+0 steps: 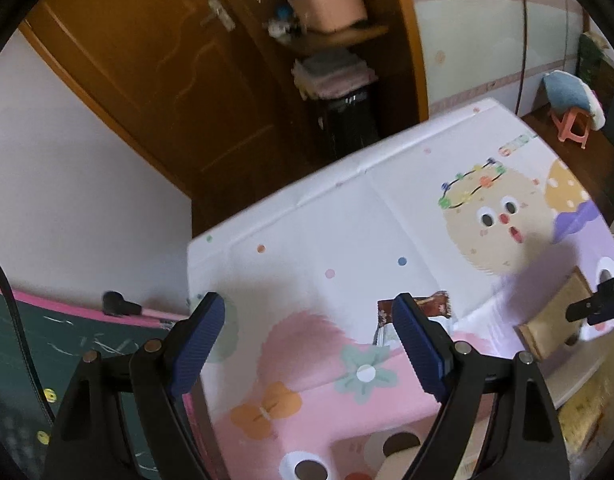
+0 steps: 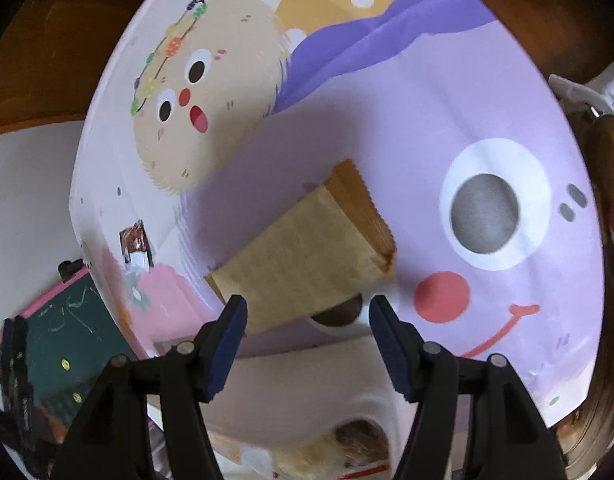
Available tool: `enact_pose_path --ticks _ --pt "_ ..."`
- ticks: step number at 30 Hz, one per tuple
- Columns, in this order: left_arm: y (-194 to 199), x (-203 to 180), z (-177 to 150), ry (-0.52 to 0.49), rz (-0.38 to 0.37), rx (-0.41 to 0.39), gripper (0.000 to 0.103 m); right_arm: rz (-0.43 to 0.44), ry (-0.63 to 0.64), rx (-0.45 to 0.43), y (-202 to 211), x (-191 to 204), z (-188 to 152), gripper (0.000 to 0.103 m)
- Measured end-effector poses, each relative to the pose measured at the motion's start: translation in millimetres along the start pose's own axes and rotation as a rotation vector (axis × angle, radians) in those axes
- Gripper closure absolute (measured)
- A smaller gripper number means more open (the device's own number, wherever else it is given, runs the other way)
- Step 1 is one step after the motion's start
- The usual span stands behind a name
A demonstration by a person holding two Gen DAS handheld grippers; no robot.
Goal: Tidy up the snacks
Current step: 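Grasp the brown chocolate wrapper with the left gripper while the right grasps the tan paper bag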
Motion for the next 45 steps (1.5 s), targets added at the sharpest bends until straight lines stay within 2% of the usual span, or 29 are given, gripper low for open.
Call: enact_pose_path --ticks 5,9,12,17,19,20,22,26,30,35,38,40,42,43,44,45 --pt "-43.6 -6.5 1.9 0.013 -0.048 0.066 0.018 -0.016 -0.008 -0.026 -5.3 17.7 12.2 0.033" --pt "-62.0 -14.7 -0.3 0.000 -0.071 0.081 0.018 -0.092 0.033 -0.085 -9.5 43.6 18.9 0.032" --pt "-69.4 -17.7 -2.7 -0.009 -0.087 0.080 0.018 -0.181 0.068 -0.097 -21.6 64.0 19.7 0.026" --pt "-80.5 -19.8 -6.6 -0.014 -0.105 0.092 0.018 -0.384 0.132 -0.149 -39.9 93.8 10.9 0.025" --pt "-84.2 -20.7 -8.4 -0.019 -0.121 0.101 0.018 -0.463 0.158 -0.175 -47.3 102.6 5.4 0.028" --pt "-85.8 -21.4 -8.9 -0.021 -0.129 0.105 0.018 -0.471 0.178 -0.193 -47.3 105.8 3.7 0.034" --pt "-90.9 -24.5 -8.8 -0.028 -0.158 0.123 0.018 -0.482 0.228 -0.206 -46.6 111.7 2.3 0.039" --pt "-104.3 -32.7 -8.2 -0.006 -0.257 0.192 0.018 -0.453 0.233 -0.241 -36.7 111.7 5.0 0.047" --pt "-124.0 -49.1 -4.9 0.022 -0.330 0.275 0.018 -0.374 0.210 -0.265 -23.7 99.5 11.8 0.047" --pt "-146.3 -64.2 -1.3 0.083 -0.395 0.355 0.018 -0.317 0.188 -0.275 -9.5 82.7 16.5 0.047" --pt "-155.4 -73.0 0.0 0.099 -0.415 0.390 0.017 -0.294 0.202 -0.277 -9.1 80.4 13.0 0.047" --pt "-155.0 -80.7 1.0 0.078 -0.373 0.378 0.013 -0.280 0.210 -0.281 -5.6 73.1 11.4 0.047" --pt "-151.8 -85.4 1.0 0.066 -0.366 0.358 0.018 -0.267 0.216 -0.284 -0.1 66.9 14.1 0.047" --pt "-147.8 -86.1 1.0 0.065 -0.366 0.343 0.029 -0.255 0.220 -0.285 4.2 61.2 23.5 0.047" --pt "-142.6 -87.0 1.6 0.061 -0.365 0.326 0.047 -0.246 0.226 -0.286 6.4 59.9 24.2 0.047" --pt "-137.6 -88.1 1.1 0.055 -0.361 0.321 0.052 -0.236 0.235 -0.291 9.4 61.0 22.2 0.047"
Point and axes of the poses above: each gripper's, at about its wrist camera, not at the fingertips, and y roughly against the way its jaws point, x to its left, z to its top, the point moved 3 cm from there along -y, roughly the way its jaws point, and after that the axes turned 9 degrees about x, right-handed, at the moved point
